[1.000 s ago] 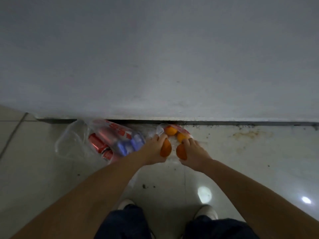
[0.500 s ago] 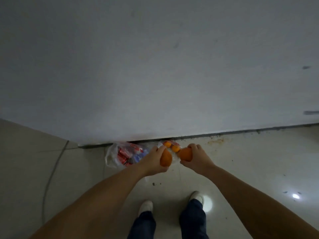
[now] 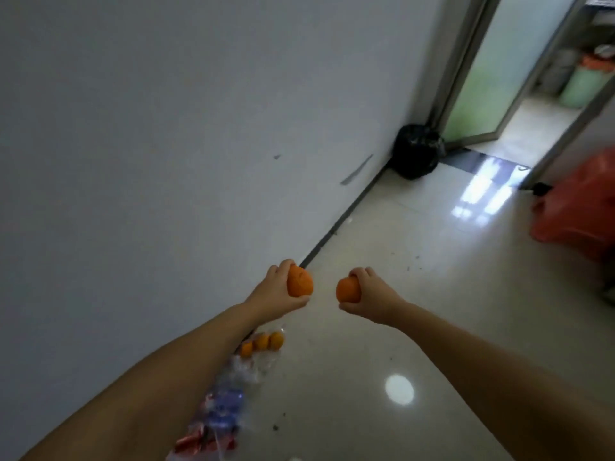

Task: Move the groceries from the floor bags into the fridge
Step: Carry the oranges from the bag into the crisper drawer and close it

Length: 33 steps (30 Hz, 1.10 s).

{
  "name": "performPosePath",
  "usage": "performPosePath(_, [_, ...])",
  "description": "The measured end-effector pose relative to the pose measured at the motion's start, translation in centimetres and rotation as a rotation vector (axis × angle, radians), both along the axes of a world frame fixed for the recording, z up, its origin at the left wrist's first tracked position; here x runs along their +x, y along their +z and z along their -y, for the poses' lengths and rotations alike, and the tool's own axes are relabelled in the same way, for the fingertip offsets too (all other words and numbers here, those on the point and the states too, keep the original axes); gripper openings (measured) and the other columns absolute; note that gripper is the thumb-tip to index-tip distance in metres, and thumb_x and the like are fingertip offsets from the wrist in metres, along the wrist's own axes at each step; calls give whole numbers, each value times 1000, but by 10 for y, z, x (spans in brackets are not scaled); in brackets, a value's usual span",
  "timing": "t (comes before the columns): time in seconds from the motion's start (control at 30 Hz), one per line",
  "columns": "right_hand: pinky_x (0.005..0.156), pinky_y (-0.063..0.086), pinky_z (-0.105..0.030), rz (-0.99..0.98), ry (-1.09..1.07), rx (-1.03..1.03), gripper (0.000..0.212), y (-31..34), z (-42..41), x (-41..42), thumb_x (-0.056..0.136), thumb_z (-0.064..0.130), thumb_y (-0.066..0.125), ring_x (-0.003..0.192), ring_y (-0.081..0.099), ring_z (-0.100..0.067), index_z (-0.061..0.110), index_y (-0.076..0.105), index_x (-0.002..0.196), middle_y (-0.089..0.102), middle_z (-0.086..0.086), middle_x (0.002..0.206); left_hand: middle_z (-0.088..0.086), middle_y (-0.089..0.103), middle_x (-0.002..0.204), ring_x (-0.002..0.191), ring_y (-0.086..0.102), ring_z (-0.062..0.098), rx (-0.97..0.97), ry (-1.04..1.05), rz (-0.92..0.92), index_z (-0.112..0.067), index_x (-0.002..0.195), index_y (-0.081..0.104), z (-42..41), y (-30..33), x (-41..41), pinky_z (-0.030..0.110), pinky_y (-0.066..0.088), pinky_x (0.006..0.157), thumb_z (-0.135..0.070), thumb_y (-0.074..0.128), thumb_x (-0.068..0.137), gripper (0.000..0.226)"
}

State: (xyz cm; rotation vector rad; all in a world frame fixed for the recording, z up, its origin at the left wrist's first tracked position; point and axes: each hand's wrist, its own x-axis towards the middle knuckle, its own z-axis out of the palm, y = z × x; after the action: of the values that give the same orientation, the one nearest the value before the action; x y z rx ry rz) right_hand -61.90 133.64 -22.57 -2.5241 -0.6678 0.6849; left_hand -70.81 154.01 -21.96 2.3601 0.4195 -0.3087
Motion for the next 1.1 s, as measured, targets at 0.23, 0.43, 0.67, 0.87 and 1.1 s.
performPosePath(0.23, [90, 45, -31, 87, -405, 10, 71, 43, 234, -17, 76, 41, 74, 112, 52, -24, 16, 40, 133, 44, -8, 132, 7, 39, 135, 115, 51, 25, -7, -441, 88, -25, 139, 27, 219, 29, 71, 36, 48, 95, -41, 72, 77, 78])
performPosePath(0.43, [80, 41, -26, 115, -677, -29, 63, 54, 459, -80, 75, 41, 75, 98, 50, -17, 17, 45, 125, 50, -8, 125, 9, 40, 130, 114, 53, 28, -59, -640, 133, -23, 138, 29, 454, 29, 63, 37, 49, 95, -39, 73, 77, 76])
performPosePath(0.67, [84, 44, -28, 192, -883, -74, 62, 91, 662, -132, 77, 43, 73, 100, 50, -15, 19, 44, 126, 47, -4, 125, 10, 43, 132, 114, 52, 26, -99, -783, 177, -20, 137, 31, 672, 52, 62, 37, 48, 94, -42, 73, 76, 77])
performPosePath(0.87, [89, 45, -34, 259, -1121, -13, 67, 103, 789, -125, 76, 43, 74, 108, 54, -23, 16, 44, 128, 49, -8, 127, 11, 45, 125, 108, 53, 26, -211, -828, 239, -17, 132, 35, 816, 79, 93, 32, 45, 88, -38, 74, 75, 73])
performPosePath(1.1, [85, 44, -31, 318, -1139, 21, 65, 114, 911, -39, 76, 44, 74, 106, 53, -22, 18, 45, 127, 49, -7, 127, 9, 41, 132, 109, 51, 21, -270, -958, 290, -20, 136, 28, 957, 88, 177, 26, 43, 82, -40, 73, 76, 77])
